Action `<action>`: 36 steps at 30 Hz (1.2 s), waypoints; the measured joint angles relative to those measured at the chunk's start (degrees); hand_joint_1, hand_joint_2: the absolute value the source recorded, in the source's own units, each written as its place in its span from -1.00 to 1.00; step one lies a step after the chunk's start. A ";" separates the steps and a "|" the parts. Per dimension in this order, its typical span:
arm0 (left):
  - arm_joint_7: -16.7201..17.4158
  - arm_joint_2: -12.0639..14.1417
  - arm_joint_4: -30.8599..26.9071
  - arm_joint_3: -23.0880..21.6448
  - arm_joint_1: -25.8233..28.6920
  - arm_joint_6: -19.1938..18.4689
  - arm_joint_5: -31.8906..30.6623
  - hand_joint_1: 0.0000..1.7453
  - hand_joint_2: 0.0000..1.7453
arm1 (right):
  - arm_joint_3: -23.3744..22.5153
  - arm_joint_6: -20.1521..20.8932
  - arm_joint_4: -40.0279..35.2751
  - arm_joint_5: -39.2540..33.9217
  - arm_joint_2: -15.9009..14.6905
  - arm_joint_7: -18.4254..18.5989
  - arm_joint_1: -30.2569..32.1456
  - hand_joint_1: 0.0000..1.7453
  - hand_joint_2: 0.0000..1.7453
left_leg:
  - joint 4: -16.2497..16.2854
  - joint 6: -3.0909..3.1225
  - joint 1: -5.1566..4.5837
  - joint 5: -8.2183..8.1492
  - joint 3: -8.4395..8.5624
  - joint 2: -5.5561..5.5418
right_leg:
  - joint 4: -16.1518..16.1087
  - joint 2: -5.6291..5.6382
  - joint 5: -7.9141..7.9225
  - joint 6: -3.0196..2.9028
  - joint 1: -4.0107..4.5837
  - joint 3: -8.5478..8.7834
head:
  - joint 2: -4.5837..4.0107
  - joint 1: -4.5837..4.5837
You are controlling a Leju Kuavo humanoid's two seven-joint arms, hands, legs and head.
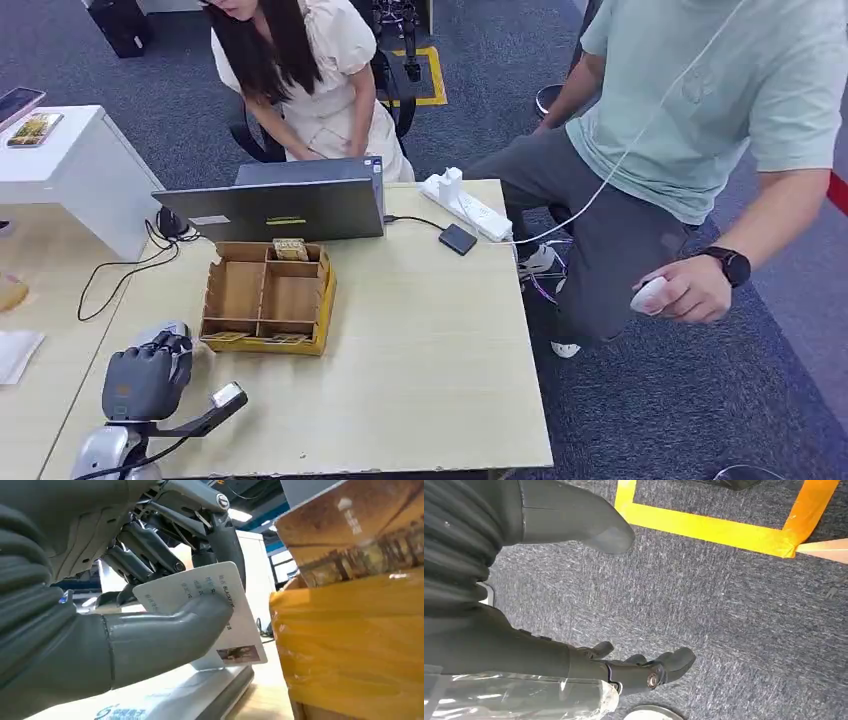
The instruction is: Pass the card to the sensor for recognition and then transmit it.
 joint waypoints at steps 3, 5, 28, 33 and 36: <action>-0.26 -0.20 0.48 1.25 -0.23 0.00 -0.39 1.00 1.00 | -0.02 0.00 0.00 0.28 0.00 -0.13 0.01 -1.00 1.00 | 0.00 0.00 0.00 0.00 0.00 0.00 | 0.00 0.00 0.00 0.00 0.00 0.00 | 0.00 0.00; -0.92 -0.31 0.48 2.30 -0.24 0.00 -0.52 1.00 1.00 | -0.15 0.00 0.00 0.39 0.00 -0.22 0.01 -1.00 1.00 | 0.00 0.00 0.00 0.00 0.01 0.00 | 0.00 0.00 0.00 0.00 0.00 0.00 | 0.00 0.00; 2.28 3.02 2.16 11.60 -0.11 0.00 -1.24 1.00 1.00 | -1.81 -0.02 -0.11 1.22 0.13 -0.02 0.11 -1.00 1.00 | -0.01 0.00 0.01 0.00 -0.02 0.00 | 0.00 0.00 -0.01 0.00 0.00 -0.01 | 0.00 0.00; 2.88 3.52 3.04 11.60 0.13 0.00 -0.96 1.00 1.00 | -1.81 -0.07 -0.42 1.05 0.24 -0.04 0.20 -1.00 1.00 | -0.01 0.00 0.01 0.00 -0.03 0.00 | 0.00 -0.01 -0.02 0.02 0.00 -0.01 | 0.00 -0.02; 1.29 3.52 3.76 11.67 0.36 0.00 -1.75 1.00 1.00 | -1.90 -0.15 -0.42 1.05 0.31 -0.46 0.20 -1.00 1.00 | -0.01 0.00 0.01 0.00 -0.03 0.00 | 0.00 -0.01 -0.02 0.02 0.00 -0.01 | 0.00 0.00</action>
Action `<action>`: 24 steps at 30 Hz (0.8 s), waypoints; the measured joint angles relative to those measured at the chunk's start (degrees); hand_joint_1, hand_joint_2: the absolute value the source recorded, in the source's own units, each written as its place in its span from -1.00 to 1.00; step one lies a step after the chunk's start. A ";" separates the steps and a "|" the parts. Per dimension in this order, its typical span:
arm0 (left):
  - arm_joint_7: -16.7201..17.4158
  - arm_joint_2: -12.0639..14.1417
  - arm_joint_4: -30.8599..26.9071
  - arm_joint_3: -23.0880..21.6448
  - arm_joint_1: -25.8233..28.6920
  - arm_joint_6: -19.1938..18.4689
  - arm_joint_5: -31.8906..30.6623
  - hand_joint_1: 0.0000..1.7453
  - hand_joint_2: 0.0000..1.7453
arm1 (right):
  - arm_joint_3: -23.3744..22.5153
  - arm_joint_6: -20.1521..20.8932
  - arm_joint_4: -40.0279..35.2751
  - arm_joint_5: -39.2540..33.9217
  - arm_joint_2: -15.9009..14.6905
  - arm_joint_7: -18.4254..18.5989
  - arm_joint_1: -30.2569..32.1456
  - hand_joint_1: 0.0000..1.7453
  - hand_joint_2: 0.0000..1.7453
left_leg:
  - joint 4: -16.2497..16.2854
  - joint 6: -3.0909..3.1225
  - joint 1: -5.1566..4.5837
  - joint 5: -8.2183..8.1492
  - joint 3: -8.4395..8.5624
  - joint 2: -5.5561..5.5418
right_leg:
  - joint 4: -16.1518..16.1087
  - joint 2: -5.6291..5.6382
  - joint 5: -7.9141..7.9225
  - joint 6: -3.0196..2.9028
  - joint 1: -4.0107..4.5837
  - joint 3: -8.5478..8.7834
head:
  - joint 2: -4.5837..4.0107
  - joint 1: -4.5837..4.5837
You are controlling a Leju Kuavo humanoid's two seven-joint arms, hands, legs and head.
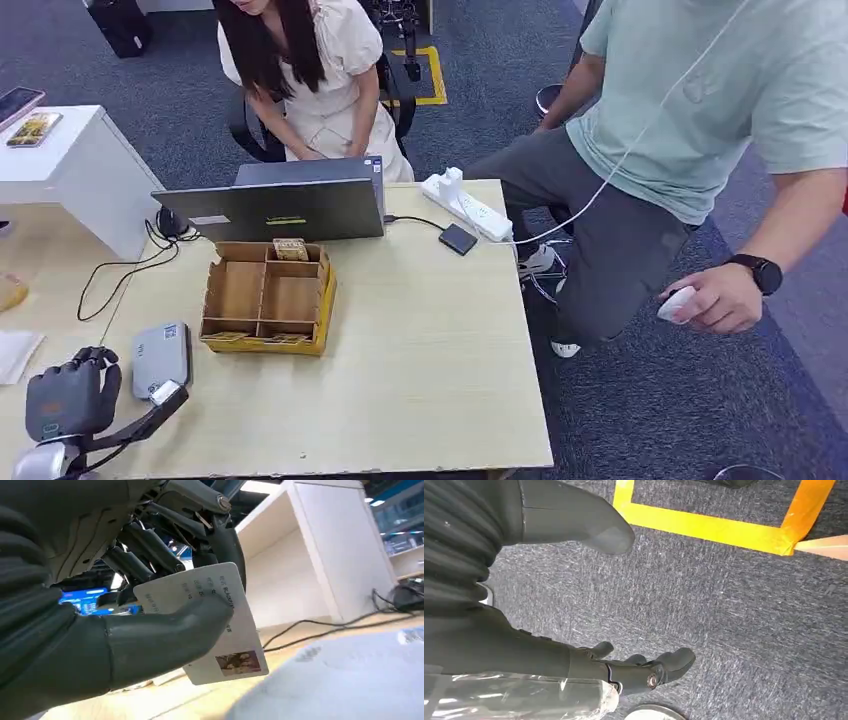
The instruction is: Pass the card to the sensor for recognition and then transmit it.
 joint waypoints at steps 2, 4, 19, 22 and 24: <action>-1.20 -0.02 0.28 0.04 0.34 0.00 -0.22 1.00 1.00 | -0.09 0.00 0.00 0.02 0.02 -0.02 0.00 -1.00 1.00 | 0.00 0.00 0.00 0.00 0.00 0.00 | 0.00 0.00 0.00 0.00 0.00 0.00 | 0.00 0.00; -1.66 -0.02 0.55 0.07 0.44 0.00 -0.28 1.00 1.00 | -0.22 0.02 0.00 0.09 0.02 -0.02 -0.02 -1.00 1.00 | 0.00 0.00 0.00 0.00 -0.01 0.00 | 0.00 0.00 0.00 0.00 0.00 0.00 | -0.02 0.00; -7.61 -0.90 0.06 0.68 1.21 0.02 2.25 1.00 1.00 | -0.77 0.02 0.00 0.37 0.11 -0.13 -0.03 -1.00 1.00 | 0.00 0.00 -0.01 0.00 -0.01 -0.01 | 0.00 -0.01 0.00 0.01 0.00 0.00 | 0.00 0.00; -12.09 -2.03 -1.40 1.57 1.46 0.02 4.70 1.00 1.00 | -1.01 0.04 0.00 0.94 0.11 -0.15 -0.03 -1.00 1.00 | 0.00 0.00 0.00 0.00 0.00 -0.01 | 0.00 -0.01 0.00 0.01 0.00 0.00 | 0.00 0.00; -13.19 -2.32 -1.60 1.75 1.45 0.02 5.79 1.00 1.00 | -1.05 0.04 0.00 1.20 0.11 -0.17 -0.04 -1.00 1.00 | 0.00 0.00 -0.01 0.00 0.00 -0.01 | 0.00 -0.01 0.00 0.01 0.00 0.00 | 0.00 0.00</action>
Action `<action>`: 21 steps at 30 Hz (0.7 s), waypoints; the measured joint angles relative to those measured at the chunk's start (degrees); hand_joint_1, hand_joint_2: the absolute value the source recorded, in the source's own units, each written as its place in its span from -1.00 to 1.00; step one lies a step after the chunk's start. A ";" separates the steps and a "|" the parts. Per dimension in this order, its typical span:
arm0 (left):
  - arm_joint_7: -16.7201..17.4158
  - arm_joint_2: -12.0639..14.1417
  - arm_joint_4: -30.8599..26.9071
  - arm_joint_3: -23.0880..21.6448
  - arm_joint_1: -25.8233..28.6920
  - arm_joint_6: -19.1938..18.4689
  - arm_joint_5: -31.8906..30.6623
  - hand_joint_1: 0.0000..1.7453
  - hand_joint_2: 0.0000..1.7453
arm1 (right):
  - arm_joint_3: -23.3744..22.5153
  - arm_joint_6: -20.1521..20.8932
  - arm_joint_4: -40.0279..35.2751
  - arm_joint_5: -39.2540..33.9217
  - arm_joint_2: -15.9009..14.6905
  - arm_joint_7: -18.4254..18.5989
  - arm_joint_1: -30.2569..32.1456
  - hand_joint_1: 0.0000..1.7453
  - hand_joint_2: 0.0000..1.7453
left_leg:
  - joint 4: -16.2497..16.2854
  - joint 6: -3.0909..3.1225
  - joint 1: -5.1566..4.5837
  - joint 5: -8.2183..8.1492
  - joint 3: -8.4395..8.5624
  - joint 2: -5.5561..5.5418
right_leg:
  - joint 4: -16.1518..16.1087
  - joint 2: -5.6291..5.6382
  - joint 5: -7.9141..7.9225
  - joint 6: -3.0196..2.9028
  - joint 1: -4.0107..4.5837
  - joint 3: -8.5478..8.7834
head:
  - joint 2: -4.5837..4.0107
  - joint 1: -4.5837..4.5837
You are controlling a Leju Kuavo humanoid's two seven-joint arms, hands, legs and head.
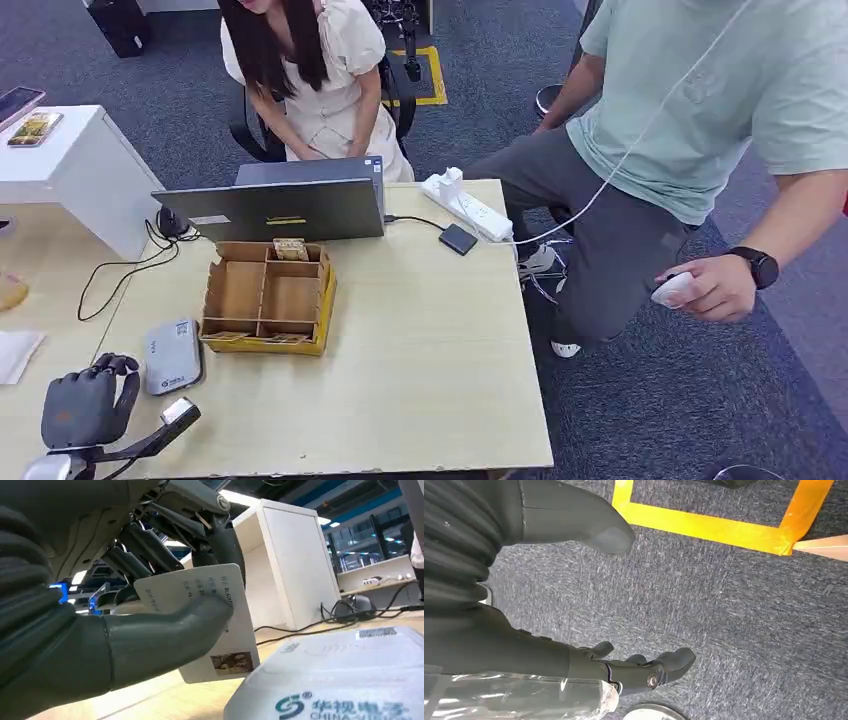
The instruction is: Pass the card to the sensor for recognition and then transmit it.
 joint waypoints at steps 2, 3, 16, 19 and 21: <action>-1.25 -0.33 -0.26 0.22 0.04 0.00 1.03 1.00 1.00 | -0.09 -0.02 0.00 0.04 0.00 0.02 -0.01 -1.00 1.00 | 0.00 0.00 0.00 0.00 -0.01 0.00 | 0.00 0.00 0.00 0.00 0.00 0.00 | -0.02 0.00; -1.69 -0.59 -0.46 0.24 0.07 0.00 1.23 1.00 1.00 | -0.15 -0.02 0.00 0.13 0.00 0.02 -0.01 -1.00 1.00 | 0.00 0.00 0.00 0.00 -0.01 -0.01 | 0.00 -0.01 0.00 0.00 0.00 0.00 | 0.00 0.00; -3.39 -2.34 -0.88 0.29 0.04 0.00 8.22 1.00 1.00 | -0.52 0.02 0.00 0.98 0.07 0.06 -0.01 -1.00 1.00 | 0.00 0.00 0.00 0.00 0.00 -0.01 | 0.00 -0.01 0.00 0.00 0.00 0.00 | 0.00 0.00; -4.33 -2.56 -0.88 0.29 0.05 0.00 9.29 1.00 1.00 | -0.83 0.02 0.00 1.18 0.07 0.06 -0.02 -1.00 1.00 | 0.00 0.00 0.00 0.00 0.00 -0.01 | 0.00 -0.01 0.00 0.00 0.00 0.00 | 0.00 0.00; -4.66 -2.69 -0.88 0.29 0.05 0.00 9.66 1.00 1.00 | -0.92 0.02 0.00 1.20 0.09 0.06 -0.01 -1.00 1.00 | 0.00 0.00 0.00 0.00 0.00 -0.01 | 0.00 -0.01 0.00 0.00 0.00 0.00 | -0.02 0.00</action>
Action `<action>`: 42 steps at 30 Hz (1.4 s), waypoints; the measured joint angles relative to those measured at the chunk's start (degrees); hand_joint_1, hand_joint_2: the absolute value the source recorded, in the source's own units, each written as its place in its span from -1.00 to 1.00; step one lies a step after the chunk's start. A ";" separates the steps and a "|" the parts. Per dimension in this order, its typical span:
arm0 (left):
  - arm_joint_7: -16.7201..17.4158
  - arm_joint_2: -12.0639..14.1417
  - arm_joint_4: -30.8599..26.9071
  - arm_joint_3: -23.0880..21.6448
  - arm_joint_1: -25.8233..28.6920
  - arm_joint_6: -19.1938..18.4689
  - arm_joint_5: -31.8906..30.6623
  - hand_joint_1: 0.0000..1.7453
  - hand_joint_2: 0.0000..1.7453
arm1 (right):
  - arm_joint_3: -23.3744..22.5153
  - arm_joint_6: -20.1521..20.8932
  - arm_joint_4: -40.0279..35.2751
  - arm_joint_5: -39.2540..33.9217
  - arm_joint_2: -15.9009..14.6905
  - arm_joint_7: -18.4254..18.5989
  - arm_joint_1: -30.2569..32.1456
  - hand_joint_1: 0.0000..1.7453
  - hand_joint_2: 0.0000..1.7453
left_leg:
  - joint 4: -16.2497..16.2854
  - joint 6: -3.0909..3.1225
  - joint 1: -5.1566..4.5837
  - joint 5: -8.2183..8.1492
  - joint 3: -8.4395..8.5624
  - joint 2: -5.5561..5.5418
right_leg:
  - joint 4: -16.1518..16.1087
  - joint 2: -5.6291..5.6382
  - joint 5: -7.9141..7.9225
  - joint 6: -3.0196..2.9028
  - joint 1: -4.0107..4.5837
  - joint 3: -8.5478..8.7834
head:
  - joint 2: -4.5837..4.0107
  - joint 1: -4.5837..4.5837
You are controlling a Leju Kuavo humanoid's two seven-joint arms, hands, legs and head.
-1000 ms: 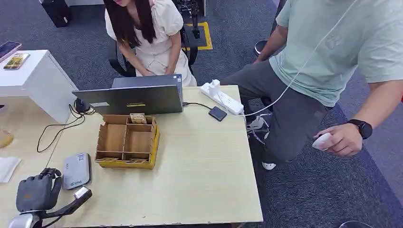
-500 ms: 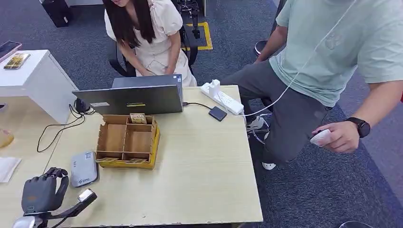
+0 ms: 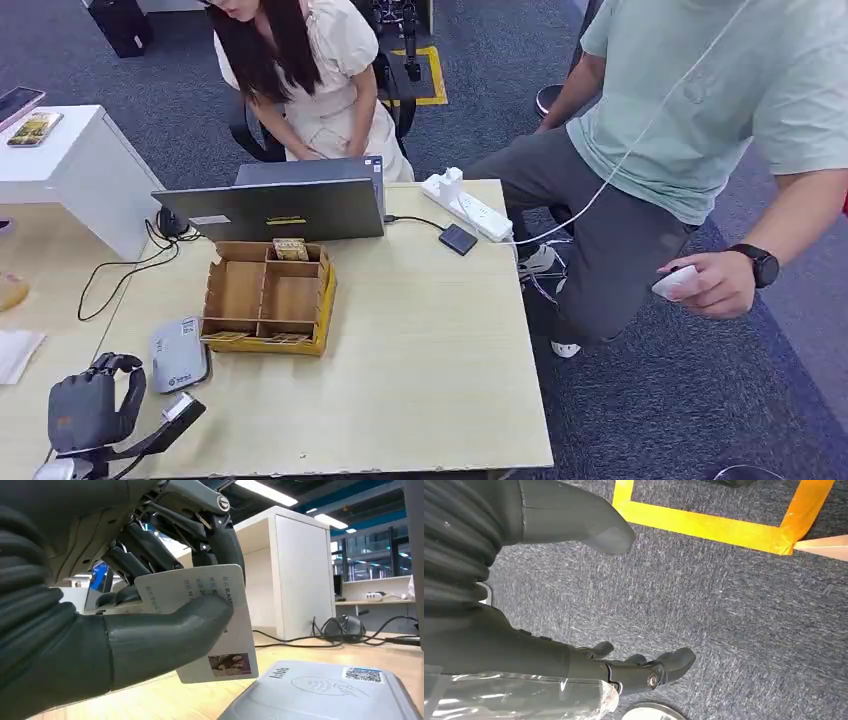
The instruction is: Pass the card to the sensor for recognition and then transmit it.
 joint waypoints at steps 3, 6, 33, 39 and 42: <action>-1.16 -0.15 0.00 -0.11 0.09 0.00 3.72 1.00 1.00 | -0.11 0.02 0.00 0.26 0.00 0.02 0.00 -1.00 1.00 | 0.00 0.00 0.00 0.00 0.00 0.00 | 0.00 0.00 0.00 0.00 0.00 0.00 | 0.02 -0.02; 0.30 -0.24 -0.02 -0.26 0.08 0.00 4.40 1.00 1.00 | -0.28 0.02 0.00 0.74 0.04 0.02 -0.01 -1.00 1.00 | 0.00 0.00 0.00 0.00 0.00 0.00 | 0.00 0.00 0.00 0.00 0.00 -0.01 | 0.02 0.00; -4.57 -1.68 -3.86 -0.81 1.29 0.00 8.59 1.00 1.00 | -1.14 0.02 0.00 2.40 0.50 0.04 -0.05 -1.00 1.00 | 0.00 0.00 0.00 0.00 0.00 0.00 | -0.01 0.01 0.00 0.00 0.00 -0.01 | 0.02 -0.02; -2.45 -1.64 -6.06 -2.18 1.74 0.00 8.94 1.00 1.00 | -1.68 0.02 0.00 2.65 0.55 0.04 -0.05 -1.00 1.00 | 0.00 0.00 0.00 0.00 0.00 0.00 | 0.00 0.01 0.00 0.00 0.00 0.00 | 0.02 0.00; -2.45 -1.64 -6.49 -2.71 1.99 0.00 8.59 1.00 1.00 | -1.77 -0.02 0.00 2.89 0.63 0.04 -0.04 -1.00 1.00 | 0.00 0.00 0.00 0.00 0.00 0.01 | 0.00 0.01 0.00 0.00 0.00 0.00 | 0.02 0.00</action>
